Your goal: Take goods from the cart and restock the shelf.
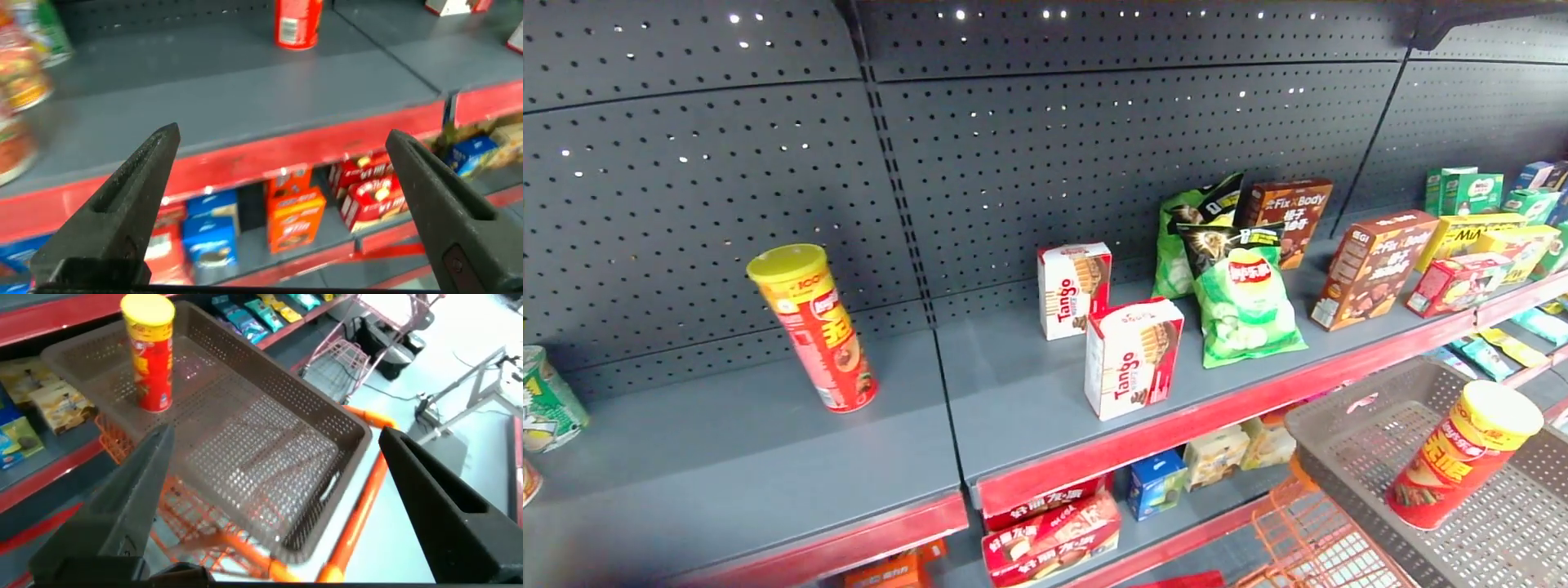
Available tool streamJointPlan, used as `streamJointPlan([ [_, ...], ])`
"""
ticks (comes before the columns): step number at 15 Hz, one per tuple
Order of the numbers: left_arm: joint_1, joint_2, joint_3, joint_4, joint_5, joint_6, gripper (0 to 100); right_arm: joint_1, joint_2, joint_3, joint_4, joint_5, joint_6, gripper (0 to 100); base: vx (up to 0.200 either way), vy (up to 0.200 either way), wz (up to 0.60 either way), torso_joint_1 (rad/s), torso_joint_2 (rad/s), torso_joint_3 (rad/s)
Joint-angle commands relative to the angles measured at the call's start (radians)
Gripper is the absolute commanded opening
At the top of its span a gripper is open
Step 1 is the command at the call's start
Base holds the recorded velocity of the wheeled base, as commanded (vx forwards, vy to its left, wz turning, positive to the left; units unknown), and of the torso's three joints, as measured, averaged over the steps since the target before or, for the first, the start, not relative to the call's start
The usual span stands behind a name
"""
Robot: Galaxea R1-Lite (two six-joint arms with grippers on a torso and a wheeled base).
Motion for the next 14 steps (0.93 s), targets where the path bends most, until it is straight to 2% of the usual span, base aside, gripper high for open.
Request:
streamJointPlan([
  [1, 0.0, 0.001, 0.0, 0.0, 0.002, -0.002, 100, -0.001, 0.002, -0.001, 0.001, 0.0, 0.0, 100, 0.0, 0.0, 0.0, 0.0, 0.0, 0.0],
  [11, 0.0, 0.0, 0.0, 0.0, 0.003, -0.003, 100, 0.001, 0.005, 0.027, 0.001, 0.012, -0.006, 100, 0.0, 0.0, 0.0, 0.0, 0.0, 0.0],
  [14, 0.0, 0.001, 0.0, 0.0, 0.003, -0.003, 100, 0.001, 0.035, 0.072, -0.036, 0.091, 0.01, 100, 0.0, 0.0, 0.0, 0.0, 0.0, 0.0],
])
